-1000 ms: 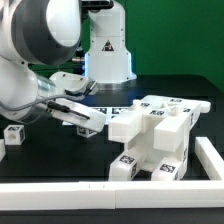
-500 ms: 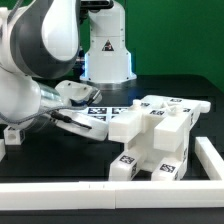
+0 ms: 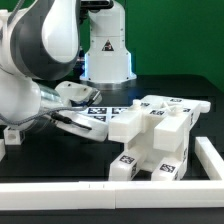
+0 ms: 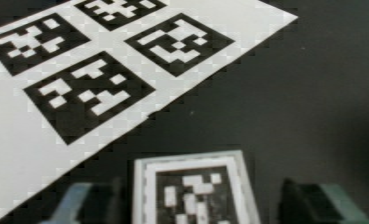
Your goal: Assemble chair
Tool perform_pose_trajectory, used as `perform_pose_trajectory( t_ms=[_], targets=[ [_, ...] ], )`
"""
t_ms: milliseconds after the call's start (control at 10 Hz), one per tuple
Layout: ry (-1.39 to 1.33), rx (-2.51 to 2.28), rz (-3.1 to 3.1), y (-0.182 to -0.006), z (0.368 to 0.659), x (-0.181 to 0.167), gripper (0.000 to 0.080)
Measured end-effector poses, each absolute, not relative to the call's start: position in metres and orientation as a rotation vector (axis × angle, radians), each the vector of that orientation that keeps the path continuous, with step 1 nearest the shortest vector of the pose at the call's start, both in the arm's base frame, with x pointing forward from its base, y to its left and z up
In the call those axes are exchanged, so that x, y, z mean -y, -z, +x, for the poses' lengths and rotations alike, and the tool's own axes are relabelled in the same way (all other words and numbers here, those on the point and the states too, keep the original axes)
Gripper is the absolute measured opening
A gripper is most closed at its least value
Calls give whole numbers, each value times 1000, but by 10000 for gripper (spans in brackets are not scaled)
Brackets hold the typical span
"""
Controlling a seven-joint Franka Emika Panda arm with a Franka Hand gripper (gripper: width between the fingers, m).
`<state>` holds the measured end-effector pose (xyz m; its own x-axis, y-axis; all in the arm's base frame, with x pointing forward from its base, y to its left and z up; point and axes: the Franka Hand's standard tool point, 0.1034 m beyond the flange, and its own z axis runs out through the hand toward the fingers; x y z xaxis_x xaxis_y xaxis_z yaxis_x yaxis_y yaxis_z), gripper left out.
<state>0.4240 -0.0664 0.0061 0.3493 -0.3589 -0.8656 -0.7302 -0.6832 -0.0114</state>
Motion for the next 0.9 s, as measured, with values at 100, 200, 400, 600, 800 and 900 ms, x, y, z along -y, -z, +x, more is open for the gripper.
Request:
perform_pose_trajectory(
  t_ms=[100, 200, 400, 600, 800, 900],
  targets=[
    [-1272, -954, -2222, -6, 424, 66, 279],
    [-1248, -956, -2243, -7, 428, 67, 279],
    [-1234, -914, -2264, -34, 438, 63, 279],
    [-1100, -888, -2340, -75, 455, 54, 279],
    [-947, -860, -2417, -117, 469, 48, 279],
    [-842, -837, -2494, -132, 474, 41, 279]
  ],
)
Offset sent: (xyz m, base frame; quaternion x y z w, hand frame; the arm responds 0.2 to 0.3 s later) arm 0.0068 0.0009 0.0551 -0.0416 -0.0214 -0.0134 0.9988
